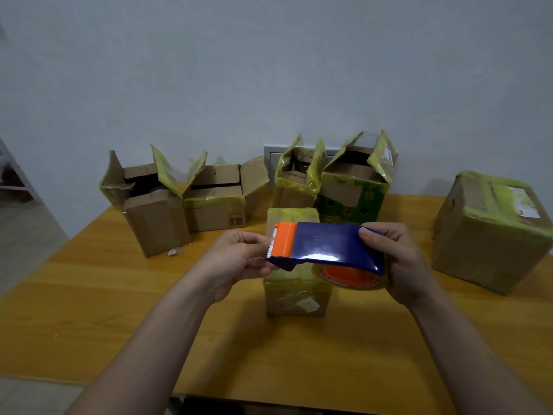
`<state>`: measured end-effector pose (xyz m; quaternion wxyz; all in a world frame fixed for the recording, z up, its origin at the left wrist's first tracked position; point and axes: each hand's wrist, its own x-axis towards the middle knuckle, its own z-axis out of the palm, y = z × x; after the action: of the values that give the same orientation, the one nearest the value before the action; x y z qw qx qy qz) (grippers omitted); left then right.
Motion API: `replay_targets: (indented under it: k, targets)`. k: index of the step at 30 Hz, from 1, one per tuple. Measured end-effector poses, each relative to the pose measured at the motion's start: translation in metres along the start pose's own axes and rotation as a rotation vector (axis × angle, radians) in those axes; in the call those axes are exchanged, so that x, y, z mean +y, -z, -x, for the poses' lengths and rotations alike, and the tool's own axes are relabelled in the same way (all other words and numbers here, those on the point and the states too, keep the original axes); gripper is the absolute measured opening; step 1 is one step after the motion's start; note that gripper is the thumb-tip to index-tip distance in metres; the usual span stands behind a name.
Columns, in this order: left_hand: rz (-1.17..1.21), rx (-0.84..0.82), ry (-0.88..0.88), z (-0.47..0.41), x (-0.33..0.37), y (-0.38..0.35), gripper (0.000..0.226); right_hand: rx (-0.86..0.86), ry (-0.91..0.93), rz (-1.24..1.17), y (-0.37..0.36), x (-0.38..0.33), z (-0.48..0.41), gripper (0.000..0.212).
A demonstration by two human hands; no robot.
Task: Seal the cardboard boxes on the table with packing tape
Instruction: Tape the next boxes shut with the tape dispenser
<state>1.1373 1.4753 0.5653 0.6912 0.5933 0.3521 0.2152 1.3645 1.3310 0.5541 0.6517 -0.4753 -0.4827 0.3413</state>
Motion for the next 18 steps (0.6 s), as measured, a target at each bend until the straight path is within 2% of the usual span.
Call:
replay_targets:
  k: [2,3,5,8,14,18]
  targets:
    - [0.042,0.004,0.027,-0.0013,-0.0006,0.001,0.016,-0.009,-0.002,0.003,0.0006,0.0,-0.0001,0.055]
    - [0.055,0.002,0.028,-0.0014,-0.0011,0.0015,0.018,-0.006,0.001,0.0,0.0005,-0.0001,0.0002,0.054]
    - [0.076,-0.017,0.028,-0.0011,-0.0024,0.002,0.024,0.009,0.01,-0.016,0.0016,0.0009,0.0006,0.033]
    - [0.098,-0.042,0.05,-0.001,-0.0046,0.0007,0.029,0.017,0.005,-0.022,0.0031,0.0009,0.0006,0.029]
    - [0.052,-0.066,0.107,0.001,-0.0081,-0.0015,0.026,-0.022,0.016,-0.044,0.0061,0.004,-0.0003,0.048]
    - [0.064,-0.081,0.096,0.0033,-0.0048,0.0019,0.021,-0.038,0.046,-0.059,0.0065,0.0066,-0.0018,0.074]
